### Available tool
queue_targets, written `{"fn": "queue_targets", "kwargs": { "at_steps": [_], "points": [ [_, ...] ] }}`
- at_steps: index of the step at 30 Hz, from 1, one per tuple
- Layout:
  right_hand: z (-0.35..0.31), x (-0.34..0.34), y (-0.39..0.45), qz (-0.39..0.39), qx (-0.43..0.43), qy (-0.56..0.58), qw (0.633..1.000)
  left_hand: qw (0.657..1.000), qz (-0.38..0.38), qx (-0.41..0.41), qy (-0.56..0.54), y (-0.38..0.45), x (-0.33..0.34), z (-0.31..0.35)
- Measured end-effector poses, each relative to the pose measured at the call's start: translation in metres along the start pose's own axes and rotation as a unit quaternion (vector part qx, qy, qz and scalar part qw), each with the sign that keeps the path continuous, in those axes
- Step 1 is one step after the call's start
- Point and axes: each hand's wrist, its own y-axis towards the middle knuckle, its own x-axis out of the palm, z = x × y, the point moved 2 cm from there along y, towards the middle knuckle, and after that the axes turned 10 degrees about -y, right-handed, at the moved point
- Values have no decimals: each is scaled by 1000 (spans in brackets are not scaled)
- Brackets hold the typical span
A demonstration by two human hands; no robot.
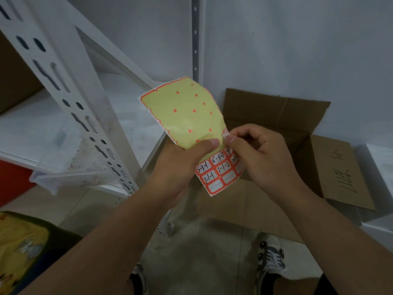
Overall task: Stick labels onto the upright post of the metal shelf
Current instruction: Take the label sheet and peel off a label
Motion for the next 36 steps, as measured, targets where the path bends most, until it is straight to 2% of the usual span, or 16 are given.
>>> {"fn": "queue_targets", "kwargs": {
  "at_steps": [5, 10, 16, 23, 36],
  "points": [
    [-6, 3, -3, 12, -77, -50, 996, 1000, 6, 23, -9, 1, -1, 0],
    [-1, 3, -1, 28, -81, -77, 993, 999, 15, 16, -36, 0, 3, -1],
    [0, -3, 0, 20, -37, 18, 999, 996, 23, -3, -81, 1, 4, 0],
    [-3, -1, -4, 46, -90, -9, 995, 987, 35, -39, -149, 0, 10, 1],
    [-2, -1, -5, 58, -91, -1, 994, 980, 26, -60, -190, -1, 12, 3]
  ]
}}
